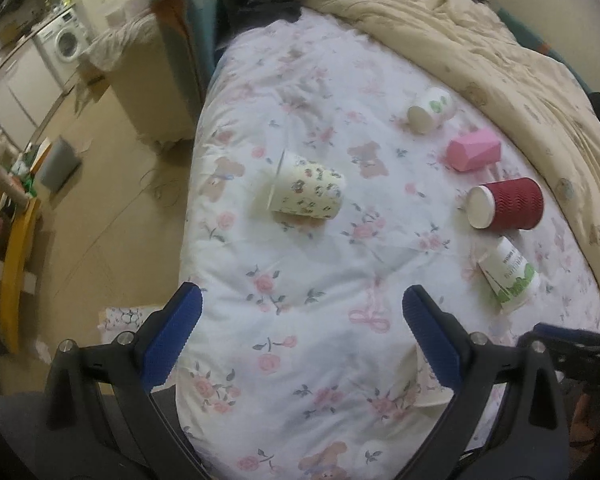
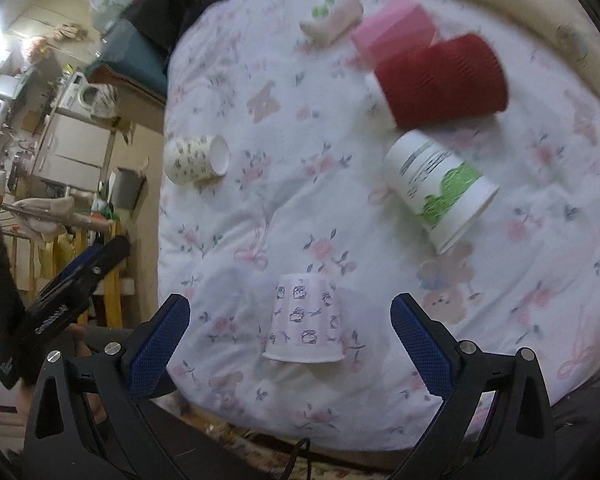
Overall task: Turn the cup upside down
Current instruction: 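Move the right gripper to the pink cup and close around it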
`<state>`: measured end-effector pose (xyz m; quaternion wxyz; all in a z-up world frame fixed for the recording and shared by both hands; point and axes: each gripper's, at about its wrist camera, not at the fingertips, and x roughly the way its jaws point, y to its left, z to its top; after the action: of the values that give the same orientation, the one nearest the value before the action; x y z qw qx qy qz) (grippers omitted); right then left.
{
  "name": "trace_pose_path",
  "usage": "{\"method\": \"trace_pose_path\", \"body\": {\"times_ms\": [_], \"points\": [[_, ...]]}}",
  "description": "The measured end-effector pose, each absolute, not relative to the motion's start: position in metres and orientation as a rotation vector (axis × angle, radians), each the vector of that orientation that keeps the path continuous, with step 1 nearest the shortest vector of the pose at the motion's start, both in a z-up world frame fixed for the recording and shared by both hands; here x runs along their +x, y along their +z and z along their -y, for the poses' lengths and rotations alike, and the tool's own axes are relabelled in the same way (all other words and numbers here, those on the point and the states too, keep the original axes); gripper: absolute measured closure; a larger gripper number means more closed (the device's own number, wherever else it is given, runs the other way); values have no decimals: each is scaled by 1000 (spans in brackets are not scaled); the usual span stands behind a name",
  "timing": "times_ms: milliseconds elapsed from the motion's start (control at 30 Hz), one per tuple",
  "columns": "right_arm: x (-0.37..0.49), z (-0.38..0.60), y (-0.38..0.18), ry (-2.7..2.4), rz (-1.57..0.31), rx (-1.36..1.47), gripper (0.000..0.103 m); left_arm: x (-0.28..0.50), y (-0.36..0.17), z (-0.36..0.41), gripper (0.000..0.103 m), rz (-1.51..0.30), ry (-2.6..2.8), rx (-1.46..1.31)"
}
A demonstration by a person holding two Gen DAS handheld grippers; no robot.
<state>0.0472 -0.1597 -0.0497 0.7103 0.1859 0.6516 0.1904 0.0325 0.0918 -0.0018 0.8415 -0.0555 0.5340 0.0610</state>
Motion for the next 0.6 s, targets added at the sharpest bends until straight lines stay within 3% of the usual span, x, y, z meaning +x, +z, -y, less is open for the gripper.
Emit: {"method": "trace_pose_path", "body": {"times_ms": [100, 467, 600], "points": [[57, 153, -72, 406, -1554, 436, 16, 33, -5, -100, 4, -1145, 141, -169], [72, 121, -130, 365, -1735, 328, 29, 38, -15, -101, 4, -1191, 130, -152], [72, 112, -138, 384, -1758, 285, 41, 38, -16, -101, 4, -1191, 132, -151]]}}
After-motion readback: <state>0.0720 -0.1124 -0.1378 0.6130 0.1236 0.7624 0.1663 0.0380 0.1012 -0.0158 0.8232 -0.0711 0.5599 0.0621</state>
